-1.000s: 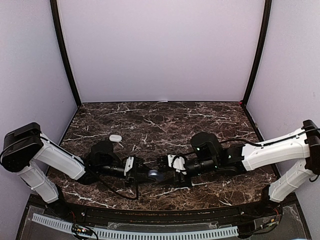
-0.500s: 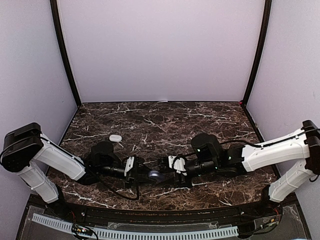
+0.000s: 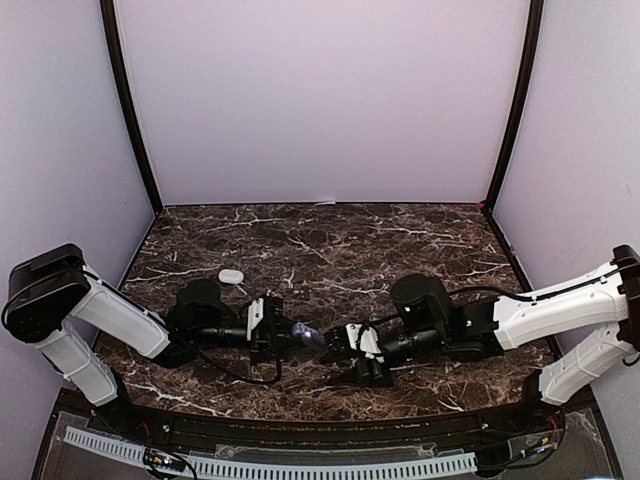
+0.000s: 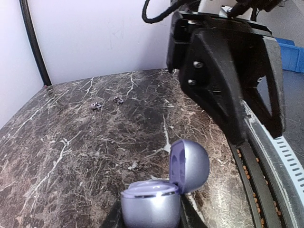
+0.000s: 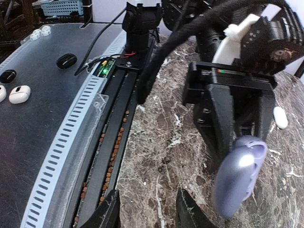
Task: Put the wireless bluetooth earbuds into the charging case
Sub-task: Open the charging case, then pick up the left earbud from the center of the board.
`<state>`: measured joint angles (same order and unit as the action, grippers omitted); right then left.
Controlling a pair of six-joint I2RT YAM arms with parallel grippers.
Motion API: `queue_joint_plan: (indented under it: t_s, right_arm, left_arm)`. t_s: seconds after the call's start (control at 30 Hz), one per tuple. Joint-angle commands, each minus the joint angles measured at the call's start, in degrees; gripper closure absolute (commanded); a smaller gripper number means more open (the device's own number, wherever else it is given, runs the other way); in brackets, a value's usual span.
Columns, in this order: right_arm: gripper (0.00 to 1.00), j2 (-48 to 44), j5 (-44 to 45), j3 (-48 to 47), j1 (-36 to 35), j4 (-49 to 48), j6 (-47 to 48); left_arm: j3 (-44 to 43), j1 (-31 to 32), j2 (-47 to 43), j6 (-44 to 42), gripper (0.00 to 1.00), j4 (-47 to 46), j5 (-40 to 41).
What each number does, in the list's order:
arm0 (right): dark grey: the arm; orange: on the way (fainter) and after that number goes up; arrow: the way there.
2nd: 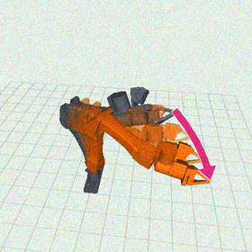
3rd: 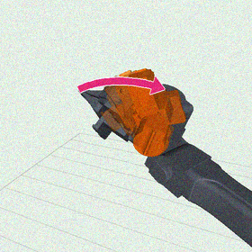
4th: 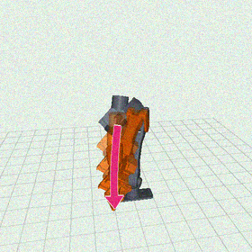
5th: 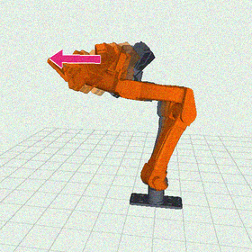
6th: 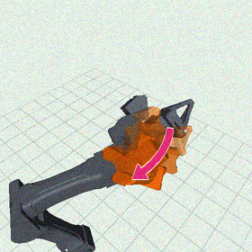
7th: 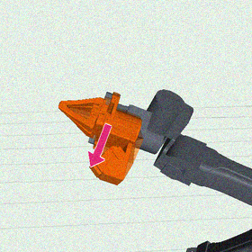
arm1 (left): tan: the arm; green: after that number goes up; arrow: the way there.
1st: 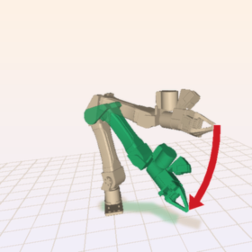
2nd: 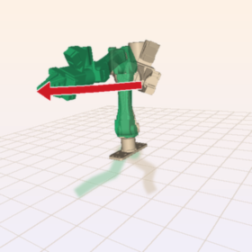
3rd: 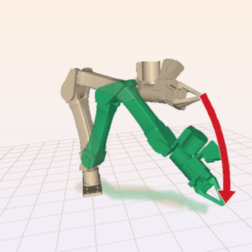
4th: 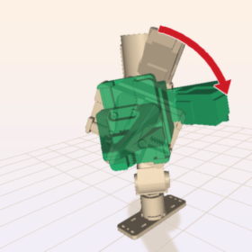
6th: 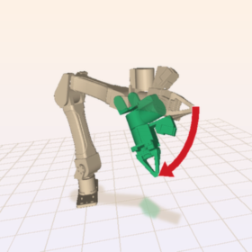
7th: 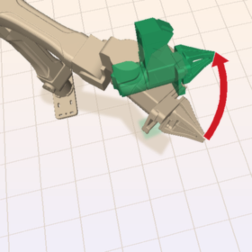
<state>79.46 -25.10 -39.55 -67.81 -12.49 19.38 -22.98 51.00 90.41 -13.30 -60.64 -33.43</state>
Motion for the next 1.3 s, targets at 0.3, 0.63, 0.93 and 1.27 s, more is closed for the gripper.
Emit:
queue_joint_plan:
  t_s: [0.3, 0.63, 0.93, 1.27]
  right_arm:
    - [0.59, -14.10, 1.56, 7.98, -0.59, -2.94, -1.42]
    - [0.82, -23.13, 43.96, 5.48, 3.54, 13.39, -33.95]
    - [0.85, -25.84, 43.62, 4.96, 19.70, 37.07, -59.18]
    - [0.88, -28.31, 28.73, 15.91, 42.58, 29.36, -60.36]
  left_arm:
    - [6.00, 2.17, -5.75, -21.77, 0.86, -8.46, -0.52]
    - [9.77, 7.42, -7.77, -41.47, 0.87, -11.84, 10.61]
    - [12.00, 10.12, -0.79, -47.24, 0.87, -30.73, 18.81]
    - [13.56, 10.60, 8.16, -44.95, 0.88, -43.96, 18.23]
